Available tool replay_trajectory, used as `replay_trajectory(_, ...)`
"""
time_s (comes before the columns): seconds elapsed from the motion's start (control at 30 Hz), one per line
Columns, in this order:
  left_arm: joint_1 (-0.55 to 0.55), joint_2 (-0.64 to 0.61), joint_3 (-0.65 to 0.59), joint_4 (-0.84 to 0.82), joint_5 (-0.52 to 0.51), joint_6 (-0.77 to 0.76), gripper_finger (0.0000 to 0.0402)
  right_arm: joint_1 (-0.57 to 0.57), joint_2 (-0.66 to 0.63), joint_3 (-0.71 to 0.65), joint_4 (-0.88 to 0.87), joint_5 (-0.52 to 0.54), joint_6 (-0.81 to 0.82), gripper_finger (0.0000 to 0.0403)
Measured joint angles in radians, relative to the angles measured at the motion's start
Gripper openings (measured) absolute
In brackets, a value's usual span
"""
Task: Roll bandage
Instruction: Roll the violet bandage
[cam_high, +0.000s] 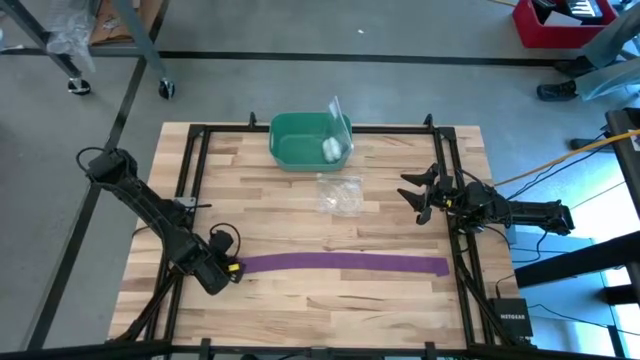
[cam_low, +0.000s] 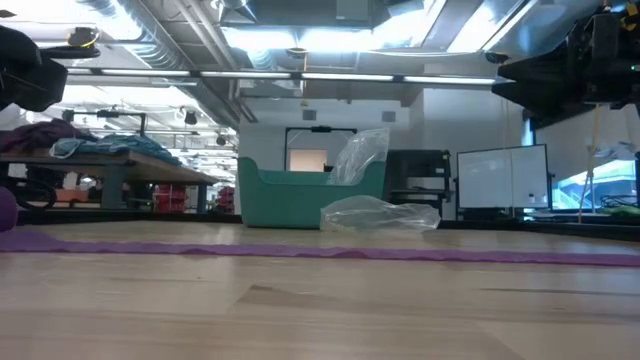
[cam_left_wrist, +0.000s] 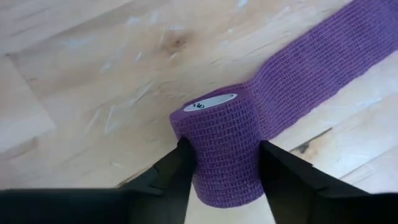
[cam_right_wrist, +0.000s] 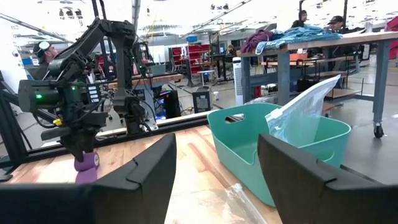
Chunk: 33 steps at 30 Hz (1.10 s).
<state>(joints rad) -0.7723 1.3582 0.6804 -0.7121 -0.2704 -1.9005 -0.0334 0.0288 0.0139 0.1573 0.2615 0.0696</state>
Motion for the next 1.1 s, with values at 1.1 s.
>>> replay_trajectory(1.1,0.095,0.003,0.556,-0.506,-0.168,0.503,0.01,0.001,0.163,0.101,0.026,-0.304,0.031,0.0227)
